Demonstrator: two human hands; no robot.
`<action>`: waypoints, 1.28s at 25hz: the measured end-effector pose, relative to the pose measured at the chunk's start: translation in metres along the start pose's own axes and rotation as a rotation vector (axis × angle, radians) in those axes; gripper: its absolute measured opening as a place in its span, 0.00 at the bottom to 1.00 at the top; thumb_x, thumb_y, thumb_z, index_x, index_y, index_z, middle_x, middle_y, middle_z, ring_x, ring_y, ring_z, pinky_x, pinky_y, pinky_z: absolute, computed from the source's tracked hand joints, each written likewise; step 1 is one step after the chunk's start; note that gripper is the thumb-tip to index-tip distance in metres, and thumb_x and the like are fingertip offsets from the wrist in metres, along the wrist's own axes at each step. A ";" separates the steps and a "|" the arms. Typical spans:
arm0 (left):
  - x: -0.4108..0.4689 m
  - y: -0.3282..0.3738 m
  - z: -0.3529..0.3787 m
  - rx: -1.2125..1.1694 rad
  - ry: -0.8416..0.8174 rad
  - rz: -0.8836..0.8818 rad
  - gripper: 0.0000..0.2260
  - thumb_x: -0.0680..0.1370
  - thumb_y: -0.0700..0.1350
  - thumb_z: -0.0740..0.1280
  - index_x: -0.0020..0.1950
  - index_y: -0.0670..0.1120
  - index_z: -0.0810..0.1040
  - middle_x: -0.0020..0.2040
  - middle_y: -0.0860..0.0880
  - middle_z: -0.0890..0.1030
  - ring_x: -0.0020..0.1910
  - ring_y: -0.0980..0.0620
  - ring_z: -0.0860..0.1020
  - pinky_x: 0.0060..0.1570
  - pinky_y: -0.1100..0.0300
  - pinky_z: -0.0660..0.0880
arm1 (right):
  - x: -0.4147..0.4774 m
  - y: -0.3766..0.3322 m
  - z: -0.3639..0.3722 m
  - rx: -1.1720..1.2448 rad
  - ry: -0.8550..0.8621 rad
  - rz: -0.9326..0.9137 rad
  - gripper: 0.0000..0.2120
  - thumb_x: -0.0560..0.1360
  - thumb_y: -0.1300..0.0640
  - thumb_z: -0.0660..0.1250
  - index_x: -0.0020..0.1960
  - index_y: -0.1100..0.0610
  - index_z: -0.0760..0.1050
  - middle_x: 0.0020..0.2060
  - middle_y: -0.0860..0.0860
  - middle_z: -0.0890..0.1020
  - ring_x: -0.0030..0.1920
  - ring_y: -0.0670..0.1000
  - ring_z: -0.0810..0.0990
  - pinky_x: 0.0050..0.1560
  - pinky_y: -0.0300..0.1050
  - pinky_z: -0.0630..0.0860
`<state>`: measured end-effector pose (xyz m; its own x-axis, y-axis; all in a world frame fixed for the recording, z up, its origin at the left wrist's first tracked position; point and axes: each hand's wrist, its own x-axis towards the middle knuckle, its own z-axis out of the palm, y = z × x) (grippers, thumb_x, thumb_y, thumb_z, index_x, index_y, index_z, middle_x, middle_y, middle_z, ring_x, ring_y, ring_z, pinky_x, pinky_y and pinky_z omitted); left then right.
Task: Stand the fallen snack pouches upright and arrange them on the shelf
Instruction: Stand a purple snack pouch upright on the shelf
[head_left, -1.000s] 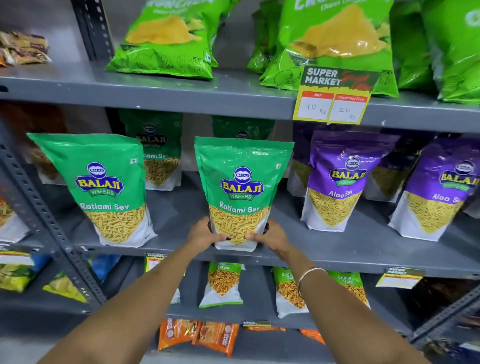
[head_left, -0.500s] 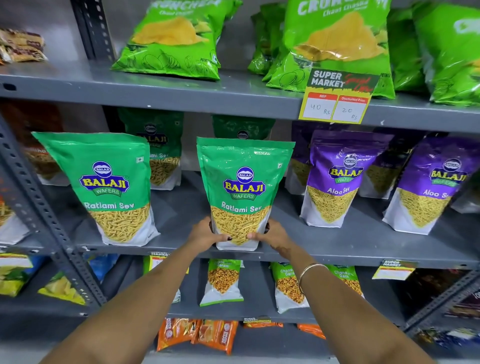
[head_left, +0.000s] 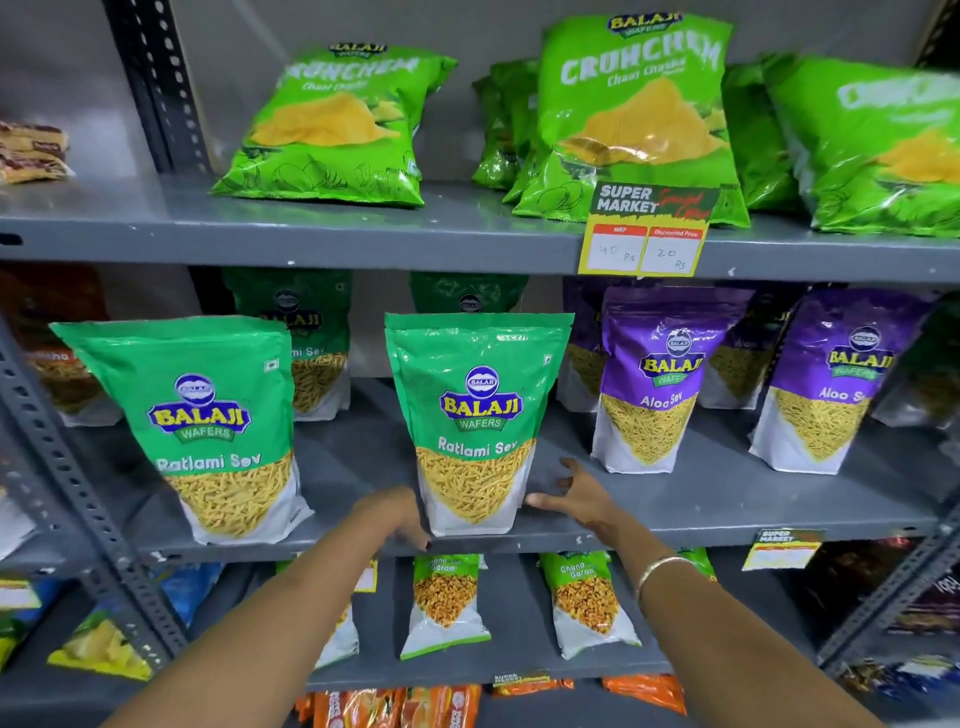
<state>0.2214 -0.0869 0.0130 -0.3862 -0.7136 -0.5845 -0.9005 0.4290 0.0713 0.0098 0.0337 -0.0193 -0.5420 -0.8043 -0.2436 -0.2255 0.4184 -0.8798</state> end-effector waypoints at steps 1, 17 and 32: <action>-0.003 0.014 -0.003 0.082 -0.163 -0.018 0.14 0.74 0.55 0.65 0.50 0.45 0.73 0.40 0.48 0.77 0.43 0.51 0.78 0.43 0.59 0.73 | 0.000 0.004 -0.014 -0.020 0.062 0.022 0.42 0.65 0.58 0.76 0.72 0.64 0.57 0.63 0.59 0.72 0.64 0.57 0.73 0.56 0.43 0.71; 0.099 0.272 0.015 -1.188 0.366 0.317 0.26 0.64 0.34 0.75 0.59 0.39 0.70 0.60 0.40 0.77 0.62 0.42 0.75 0.51 0.57 0.74 | 0.119 0.097 -0.207 0.156 -0.076 -0.072 0.50 0.50 0.50 0.82 0.66 0.64 0.65 0.65 0.58 0.74 0.64 0.57 0.74 0.62 0.48 0.76; 0.017 0.274 0.058 -1.092 0.502 0.207 0.19 0.65 0.35 0.75 0.52 0.42 0.73 0.56 0.38 0.81 0.50 0.47 0.79 0.58 0.50 0.76 | 0.040 0.113 -0.206 0.167 -0.129 -0.134 0.22 0.65 0.67 0.74 0.53 0.58 0.68 0.39 0.45 0.76 0.40 0.43 0.75 0.33 0.22 0.71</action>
<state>-0.0204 0.0508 -0.0243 -0.3588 -0.9255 -0.1212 -0.4137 0.0413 0.9095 -0.2045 0.1355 -0.0439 -0.4056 -0.8997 -0.1611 -0.1452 0.2374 -0.9605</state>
